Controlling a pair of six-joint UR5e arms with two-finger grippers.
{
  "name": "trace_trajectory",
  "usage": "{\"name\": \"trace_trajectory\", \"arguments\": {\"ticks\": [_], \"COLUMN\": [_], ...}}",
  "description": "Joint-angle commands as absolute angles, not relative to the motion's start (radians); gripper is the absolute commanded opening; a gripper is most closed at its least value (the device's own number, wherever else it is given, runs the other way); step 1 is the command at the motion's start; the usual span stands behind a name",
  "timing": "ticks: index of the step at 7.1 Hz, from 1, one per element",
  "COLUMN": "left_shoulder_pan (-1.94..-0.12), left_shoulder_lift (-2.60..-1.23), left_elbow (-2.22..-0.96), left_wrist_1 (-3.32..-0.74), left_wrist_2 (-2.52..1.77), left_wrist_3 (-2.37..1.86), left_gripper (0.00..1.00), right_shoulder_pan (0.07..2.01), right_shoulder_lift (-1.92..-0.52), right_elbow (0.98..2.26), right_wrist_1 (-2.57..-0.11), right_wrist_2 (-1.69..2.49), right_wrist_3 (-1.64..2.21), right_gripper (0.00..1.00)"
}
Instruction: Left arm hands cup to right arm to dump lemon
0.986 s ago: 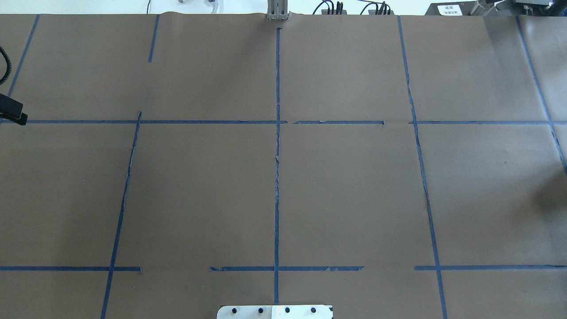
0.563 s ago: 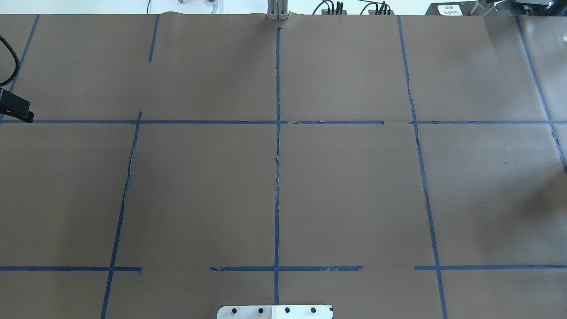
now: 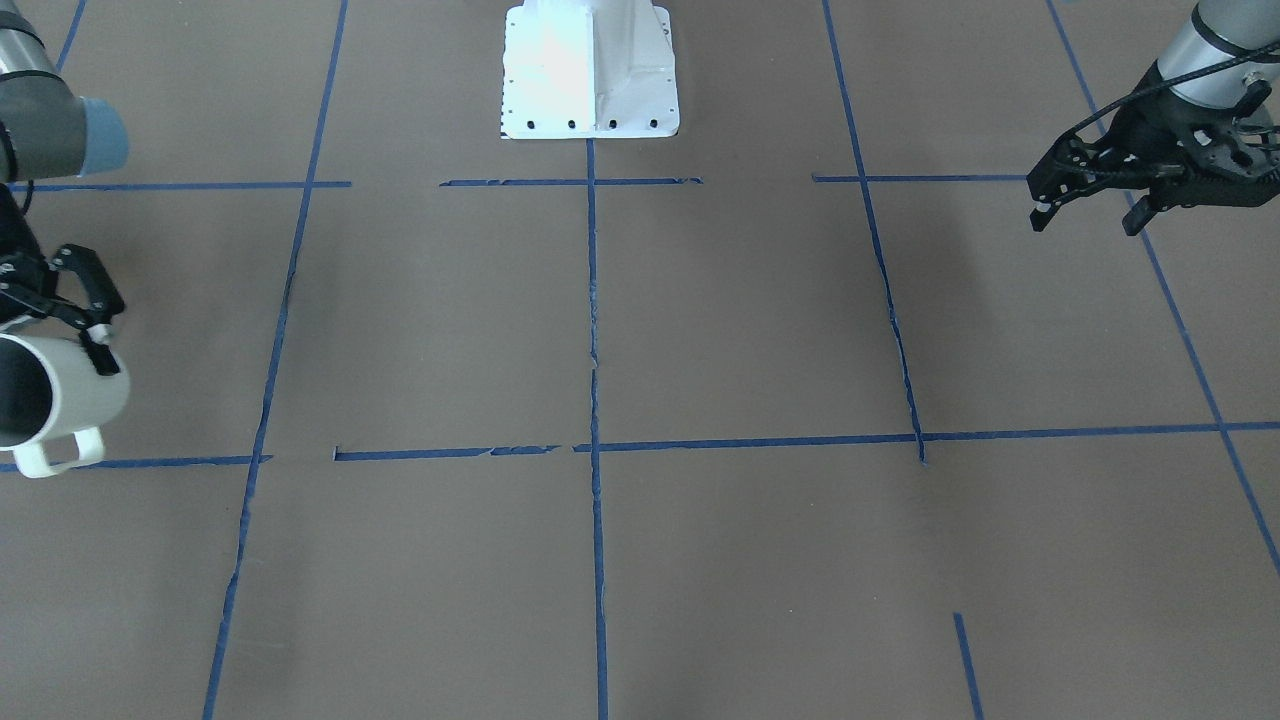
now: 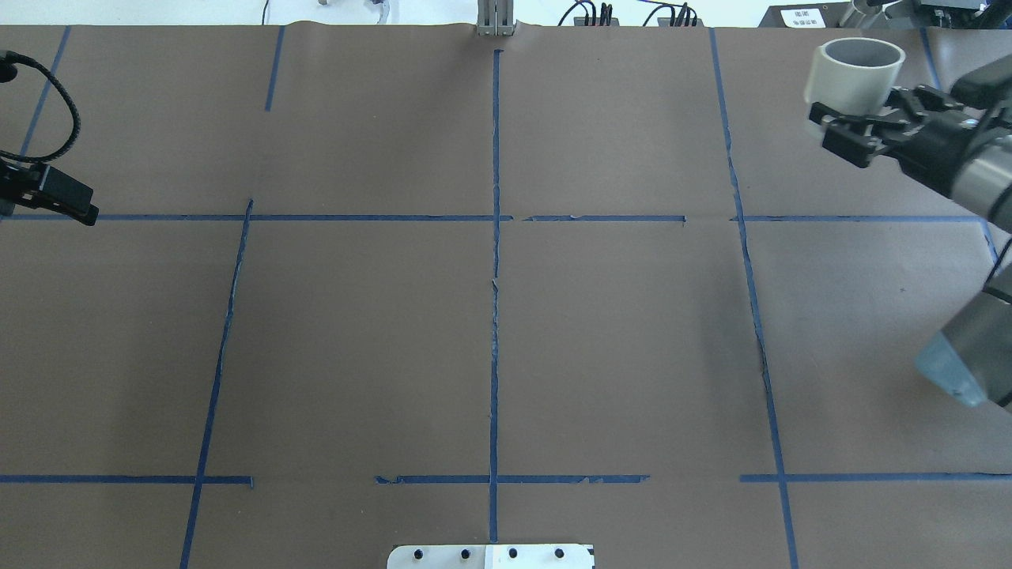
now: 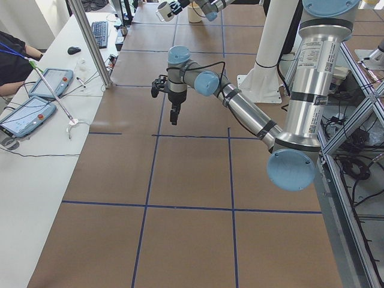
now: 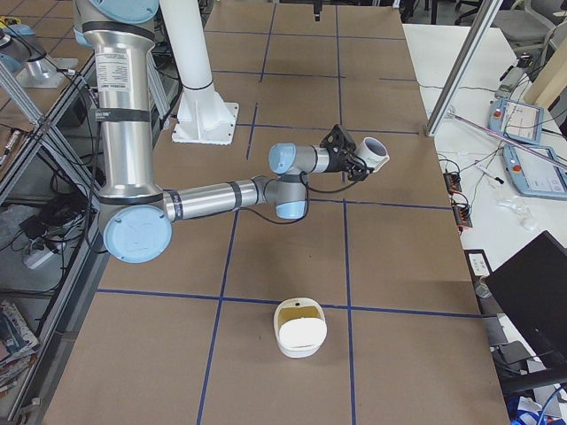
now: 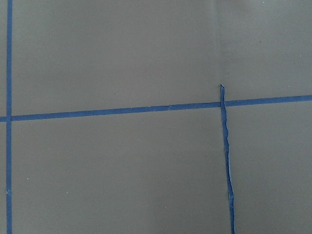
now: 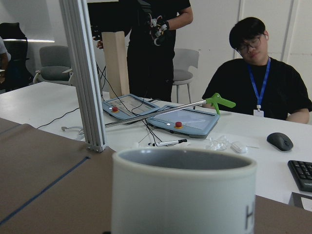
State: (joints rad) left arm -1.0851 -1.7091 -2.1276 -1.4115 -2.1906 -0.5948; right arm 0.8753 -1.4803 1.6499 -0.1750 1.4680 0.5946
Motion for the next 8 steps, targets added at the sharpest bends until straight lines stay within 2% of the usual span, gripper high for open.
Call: {"name": "trace_trajectory", "arguments": {"ticks": [1, 2, 3, 4, 6, 8], "left_shoulder_pan": [-1.075, -1.075, -1.074, -1.045, -0.968, -0.918], "left_shoulder_lift": [-1.788, -1.846, -1.917, -1.998, -2.119, -2.201], "left_elbow": [-2.064, -2.037, -1.984, -1.935, -1.896, -1.896], "left_wrist_1": [-1.402, -1.402, -1.404, -1.408, -1.417, -1.419], "left_wrist_2": [-2.252, -2.252, -2.253, -2.252, -2.252, -2.249], "left_wrist_3": [-0.606, -0.677, -0.733, -0.803, -0.916, -1.121], "left_gripper": [1.0, 1.0, 1.0, 1.0, 1.0, 1.0], "right_shoulder_pan": [0.667, 0.59, 0.509, 0.42, 0.361, 0.341], "right_shoulder_lift": [-1.273, -1.15, -1.041, -0.982, -0.95, -0.89], "right_elbow": [1.638, 1.603, 1.504, 1.447, 1.43, 1.33], "right_wrist_1": [-0.326, -0.389, -0.377, -0.342, -0.337, -0.345], "right_wrist_2": [1.258, 1.159, 1.053, 0.905, 0.832, 0.784], "right_wrist_3": [0.342, 0.333, 0.333, 0.336, 0.336, 0.334], "right_gripper": [0.13, 0.15, 0.17, 0.17, 0.2, 0.25]}}
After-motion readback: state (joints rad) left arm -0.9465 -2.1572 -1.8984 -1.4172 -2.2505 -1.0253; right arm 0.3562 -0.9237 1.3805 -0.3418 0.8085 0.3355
